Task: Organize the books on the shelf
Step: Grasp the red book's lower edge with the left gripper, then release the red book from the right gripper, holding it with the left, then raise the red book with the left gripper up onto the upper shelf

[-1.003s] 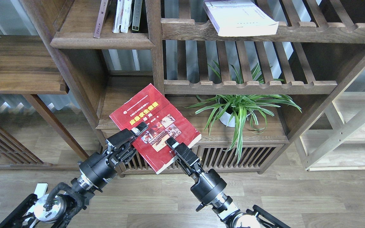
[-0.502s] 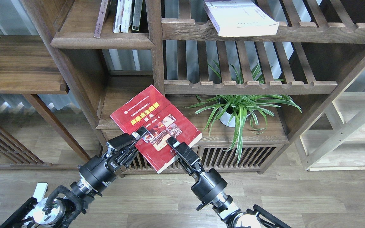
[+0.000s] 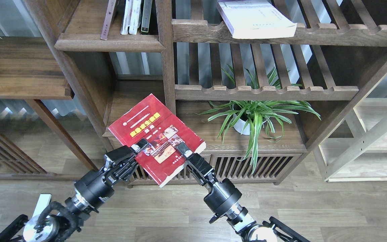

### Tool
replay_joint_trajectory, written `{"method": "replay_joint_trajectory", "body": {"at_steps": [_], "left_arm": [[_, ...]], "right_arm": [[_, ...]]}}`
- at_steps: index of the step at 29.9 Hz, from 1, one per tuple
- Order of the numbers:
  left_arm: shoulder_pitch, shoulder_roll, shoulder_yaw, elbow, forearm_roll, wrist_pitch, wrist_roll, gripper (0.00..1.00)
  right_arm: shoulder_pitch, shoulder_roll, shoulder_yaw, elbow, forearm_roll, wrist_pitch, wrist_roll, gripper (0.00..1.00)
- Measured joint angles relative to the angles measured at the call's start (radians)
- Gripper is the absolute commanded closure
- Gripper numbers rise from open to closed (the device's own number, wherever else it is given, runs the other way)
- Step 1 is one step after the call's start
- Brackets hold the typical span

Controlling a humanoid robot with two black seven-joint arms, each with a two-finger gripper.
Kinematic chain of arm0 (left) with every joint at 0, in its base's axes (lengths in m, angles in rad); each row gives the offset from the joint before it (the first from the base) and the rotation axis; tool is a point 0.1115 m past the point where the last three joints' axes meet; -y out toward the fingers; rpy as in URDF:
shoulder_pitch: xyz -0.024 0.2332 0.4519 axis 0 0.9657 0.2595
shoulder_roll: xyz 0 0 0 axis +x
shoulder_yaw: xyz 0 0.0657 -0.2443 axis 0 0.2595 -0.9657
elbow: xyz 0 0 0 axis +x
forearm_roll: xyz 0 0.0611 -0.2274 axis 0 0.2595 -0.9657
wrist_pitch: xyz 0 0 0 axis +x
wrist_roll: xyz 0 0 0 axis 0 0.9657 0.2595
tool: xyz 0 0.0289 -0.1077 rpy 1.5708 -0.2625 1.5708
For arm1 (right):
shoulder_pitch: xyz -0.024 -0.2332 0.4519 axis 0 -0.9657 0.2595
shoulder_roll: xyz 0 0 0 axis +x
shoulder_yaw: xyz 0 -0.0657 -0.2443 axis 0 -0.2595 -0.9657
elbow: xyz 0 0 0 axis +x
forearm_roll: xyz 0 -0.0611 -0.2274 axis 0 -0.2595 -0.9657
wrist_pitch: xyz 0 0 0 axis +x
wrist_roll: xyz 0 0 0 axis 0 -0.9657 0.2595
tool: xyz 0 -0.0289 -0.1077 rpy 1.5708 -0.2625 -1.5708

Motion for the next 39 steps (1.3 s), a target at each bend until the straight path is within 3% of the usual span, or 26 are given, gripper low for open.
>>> {"method": "replay_joint_trajectory", "body": {"at_steps": [5,6,26,39], "left_arm": [[0.013,0.003,-0.01,-0.013,0.0,0.0,0.0,0.98],[0.015,0.004,-0.012,-0.019,0.0,0.0,0.0,0.98],[0.087,0.11,-0.109,-0.053,0.03,0.0,0.0,0.98],[0.122,0.124,-0.443,-0.122,0.25,0.0,0.0,0.99]], "right_arm": [[0.003,0.0,0.0,-0.002,-0.012,0.0,-0.001,0.02],[0.002,0.0,0.003,-0.005,-0.012,0.0,0.0,0.01],[-0.018,0.0,0.106,-0.079,-0.011,0.0,0.008,0.0],[-0.011,0.0,0.14,-0.089,-0.011,0.0,0.006,0.0]]}}
